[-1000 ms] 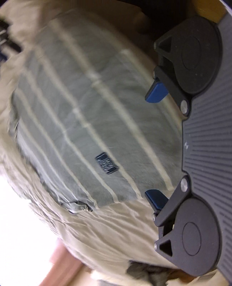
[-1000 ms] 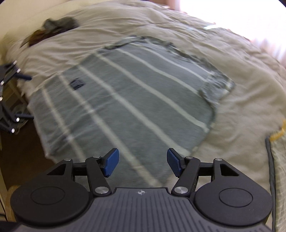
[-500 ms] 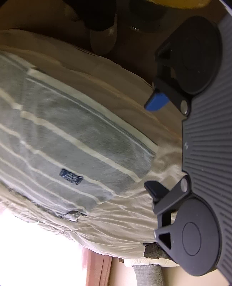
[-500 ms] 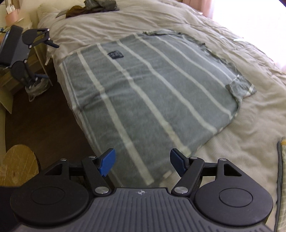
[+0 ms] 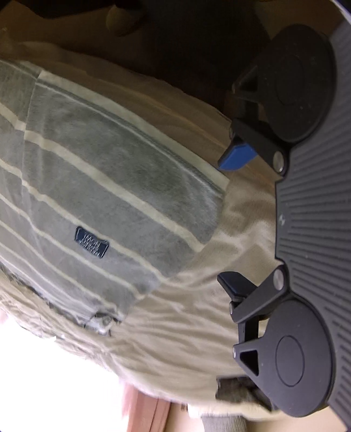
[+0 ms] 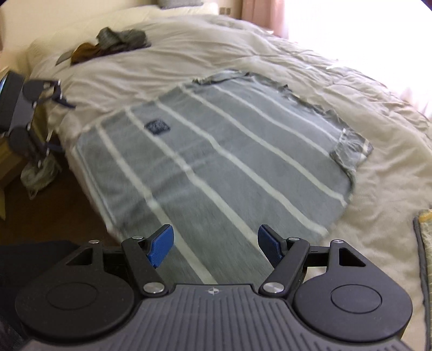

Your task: Fold clothes

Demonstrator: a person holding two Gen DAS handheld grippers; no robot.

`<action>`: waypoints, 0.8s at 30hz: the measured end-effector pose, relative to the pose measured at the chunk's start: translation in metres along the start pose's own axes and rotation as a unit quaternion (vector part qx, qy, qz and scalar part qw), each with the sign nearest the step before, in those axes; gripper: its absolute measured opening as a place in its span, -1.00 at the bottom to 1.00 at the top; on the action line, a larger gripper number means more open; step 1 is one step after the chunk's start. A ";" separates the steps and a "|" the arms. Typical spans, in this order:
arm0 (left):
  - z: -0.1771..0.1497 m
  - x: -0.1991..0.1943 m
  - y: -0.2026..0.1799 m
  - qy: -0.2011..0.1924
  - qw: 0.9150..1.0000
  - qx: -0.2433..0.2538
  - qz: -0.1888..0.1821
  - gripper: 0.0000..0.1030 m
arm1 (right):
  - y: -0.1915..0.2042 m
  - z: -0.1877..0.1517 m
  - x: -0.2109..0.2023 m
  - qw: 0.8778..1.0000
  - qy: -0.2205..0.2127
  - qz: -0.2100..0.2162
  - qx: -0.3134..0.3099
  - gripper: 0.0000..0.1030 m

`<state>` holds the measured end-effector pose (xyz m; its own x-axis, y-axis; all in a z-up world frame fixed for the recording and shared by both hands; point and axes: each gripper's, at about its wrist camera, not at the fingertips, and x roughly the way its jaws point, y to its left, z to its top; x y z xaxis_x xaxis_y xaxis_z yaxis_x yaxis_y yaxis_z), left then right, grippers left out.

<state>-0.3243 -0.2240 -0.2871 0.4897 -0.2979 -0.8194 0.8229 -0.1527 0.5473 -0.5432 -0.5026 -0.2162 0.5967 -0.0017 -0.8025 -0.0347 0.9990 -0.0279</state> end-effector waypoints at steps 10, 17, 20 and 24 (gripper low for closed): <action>-0.056 0.009 0.050 -0.104 0.993 -0.016 -0.051 0.53 | 0.157 0.067 0.089 0.995 0.017 0.045 -0.084 0.38; -0.086 0.007 0.065 -0.117 0.992 -0.041 -0.037 0.53 | 0.252 0.083 0.152 0.962 0.027 0.031 -0.270 0.27; -0.095 0.005 0.063 -0.114 0.991 -0.057 -0.038 0.53 | 0.255 0.091 0.163 0.960 0.031 0.039 -0.277 -0.11; -0.093 0.002 0.053 -0.124 0.989 -0.064 -0.048 0.53 | 0.225 0.108 0.150 0.980 0.019 0.039 -0.193 -0.52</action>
<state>-0.2528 -0.1447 -0.2753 0.3355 -0.5123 -0.7906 0.8995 -0.0752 0.4304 -0.3746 -0.2729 -0.2783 0.5497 0.0659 -0.8327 -0.3853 0.9045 -0.1828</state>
